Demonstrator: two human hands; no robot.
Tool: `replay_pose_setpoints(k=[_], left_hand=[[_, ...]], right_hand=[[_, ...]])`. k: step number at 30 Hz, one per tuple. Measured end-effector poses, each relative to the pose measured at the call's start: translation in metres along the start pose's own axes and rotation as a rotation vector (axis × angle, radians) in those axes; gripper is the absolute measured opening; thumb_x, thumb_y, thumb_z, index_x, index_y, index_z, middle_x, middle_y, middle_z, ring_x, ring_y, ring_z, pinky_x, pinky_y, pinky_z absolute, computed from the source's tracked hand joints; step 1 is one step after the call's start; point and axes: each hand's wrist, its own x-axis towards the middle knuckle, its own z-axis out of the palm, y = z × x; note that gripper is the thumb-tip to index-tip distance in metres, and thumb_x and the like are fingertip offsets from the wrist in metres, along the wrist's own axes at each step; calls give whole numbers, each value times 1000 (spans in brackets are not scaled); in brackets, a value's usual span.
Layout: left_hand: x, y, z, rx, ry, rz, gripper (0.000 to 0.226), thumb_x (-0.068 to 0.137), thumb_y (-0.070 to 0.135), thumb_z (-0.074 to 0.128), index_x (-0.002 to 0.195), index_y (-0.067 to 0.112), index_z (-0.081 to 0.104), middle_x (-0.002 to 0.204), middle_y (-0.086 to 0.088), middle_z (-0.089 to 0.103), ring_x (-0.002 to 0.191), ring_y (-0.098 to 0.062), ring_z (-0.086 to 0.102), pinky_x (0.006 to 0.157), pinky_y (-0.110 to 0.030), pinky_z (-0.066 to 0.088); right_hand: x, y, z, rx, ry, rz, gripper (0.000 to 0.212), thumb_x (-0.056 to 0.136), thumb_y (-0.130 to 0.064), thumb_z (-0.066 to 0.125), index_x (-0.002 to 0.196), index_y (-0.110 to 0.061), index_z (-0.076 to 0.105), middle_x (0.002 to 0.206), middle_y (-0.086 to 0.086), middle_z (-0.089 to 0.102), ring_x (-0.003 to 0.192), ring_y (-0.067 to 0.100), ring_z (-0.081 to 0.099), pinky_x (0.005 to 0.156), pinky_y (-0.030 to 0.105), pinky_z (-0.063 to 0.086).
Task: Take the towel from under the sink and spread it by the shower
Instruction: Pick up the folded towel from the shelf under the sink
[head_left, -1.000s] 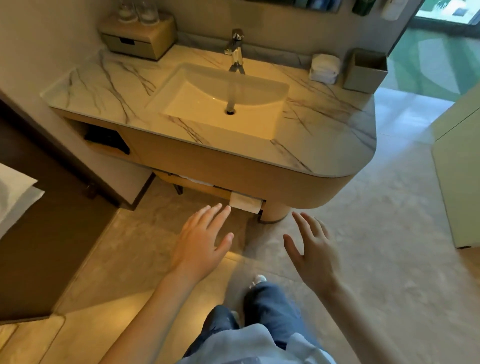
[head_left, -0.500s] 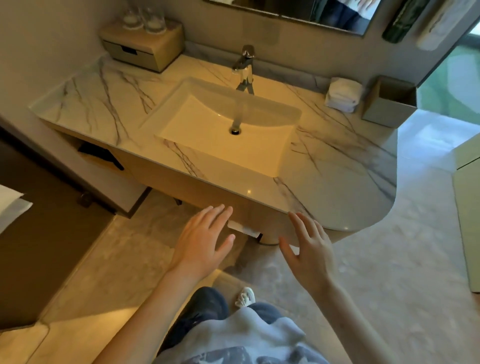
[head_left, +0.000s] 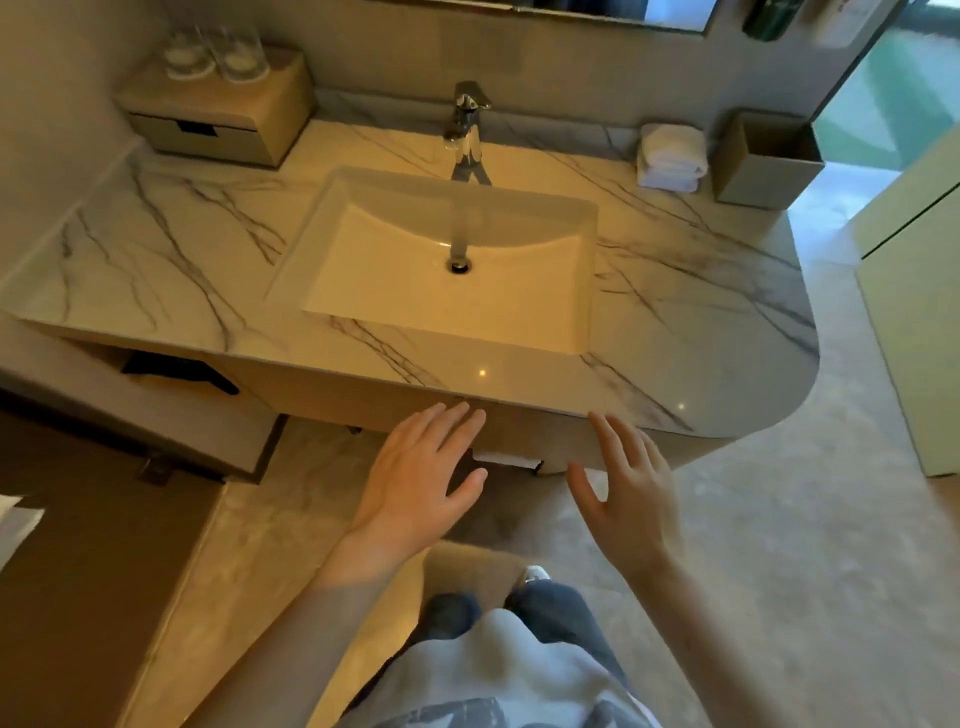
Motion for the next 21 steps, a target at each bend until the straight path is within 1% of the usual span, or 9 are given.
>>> replay_pose_setpoints(k=[5,8,12,15,18,21], left_hand=[[-11,-41,-1,-42,-71,64,61,94,51,41,150,27,37,155,2,39,144,-19,29,114,-31,11],[-18,-56,4,-56,-83,79,60,92,47,45,147,23,43,151,-1,45,141,-23,36,111,-32,17],[-26,-68,25,-85,-90,44,60,91,46,48,146,23,45,149,0,47,140,-22,38,112,-35,22],[-32,-71,54,-110,-101,68,58,89,43,56,143,20,50,144,-3,53,135,-24,46,110,-39,32],[-33,-76,98,-127,-144,69,59,88,44,54,142,21,50,142,-3,54,134,-25,47,109,-40,34],[-31,-86,157,-144,-130,69,58,89,44,57,141,19,52,143,-4,54,133,-26,48,109,-43,38]], right_hand=[[-20,-35,29,-31,-48,49,56,93,-35,60,142,-9,49,140,14,54,131,31,48,102,51,45],[-31,-45,45,-26,-97,65,56,94,-36,58,142,-10,49,141,13,53,132,31,46,103,51,44],[-40,-47,67,-34,-137,69,55,93,-35,59,141,-8,51,140,13,54,132,31,47,103,50,44],[-46,-38,91,-38,-156,93,55,93,-35,61,140,-7,52,139,13,55,129,31,51,102,48,45],[-53,-18,128,-52,-178,87,55,92,-38,57,139,-10,52,138,12,57,127,30,52,103,46,45],[-62,17,180,-62,-206,53,56,93,-43,53,141,-15,49,139,8,55,128,26,50,105,42,41]])
